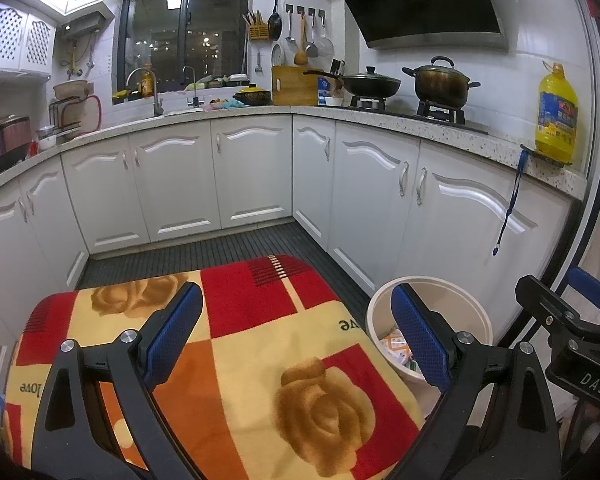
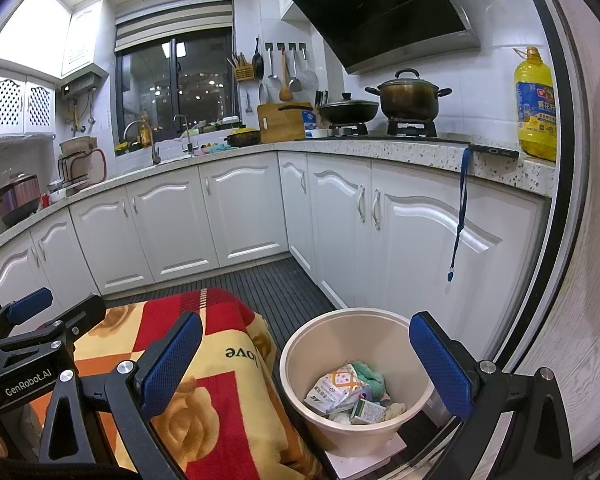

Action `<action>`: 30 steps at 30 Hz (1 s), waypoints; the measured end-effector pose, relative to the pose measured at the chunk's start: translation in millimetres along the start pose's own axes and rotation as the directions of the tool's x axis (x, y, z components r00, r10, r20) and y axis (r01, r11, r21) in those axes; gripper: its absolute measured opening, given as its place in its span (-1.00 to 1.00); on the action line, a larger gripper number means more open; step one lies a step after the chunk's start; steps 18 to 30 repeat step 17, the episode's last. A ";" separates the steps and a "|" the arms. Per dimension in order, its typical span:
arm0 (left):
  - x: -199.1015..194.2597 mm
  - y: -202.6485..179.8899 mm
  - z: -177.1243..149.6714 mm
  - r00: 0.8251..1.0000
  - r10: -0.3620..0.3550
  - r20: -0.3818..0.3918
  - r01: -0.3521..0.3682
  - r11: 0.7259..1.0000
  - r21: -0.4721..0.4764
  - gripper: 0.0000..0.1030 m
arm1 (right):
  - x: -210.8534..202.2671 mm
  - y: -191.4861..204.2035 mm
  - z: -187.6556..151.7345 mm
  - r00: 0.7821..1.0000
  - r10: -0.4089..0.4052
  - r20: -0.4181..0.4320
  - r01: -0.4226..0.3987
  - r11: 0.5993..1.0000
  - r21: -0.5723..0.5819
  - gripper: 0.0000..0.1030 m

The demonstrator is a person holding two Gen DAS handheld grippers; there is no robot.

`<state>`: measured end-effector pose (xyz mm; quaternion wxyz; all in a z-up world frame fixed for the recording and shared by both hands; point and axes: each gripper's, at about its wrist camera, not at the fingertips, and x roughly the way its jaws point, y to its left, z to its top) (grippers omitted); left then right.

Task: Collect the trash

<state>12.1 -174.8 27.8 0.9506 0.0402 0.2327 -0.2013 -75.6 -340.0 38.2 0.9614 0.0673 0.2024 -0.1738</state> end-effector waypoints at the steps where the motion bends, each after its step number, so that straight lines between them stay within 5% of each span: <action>1: 0.6 0.1 -0.3 1.000 -0.001 -0.002 0.001 1.000 0.000 0.85 | 0.0 0.0 -0.1 1.000 0.000 0.000 0.000 1.000 0.000 0.99; 30: 9.3 1.6 -5.8 0.999 -0.028 -0.027 0.028 1.000 0.006 0.85 | 9.7 -0.3 -3.9 1.000 -0.006 -0.029 0.006 1.000 -0.004 0.99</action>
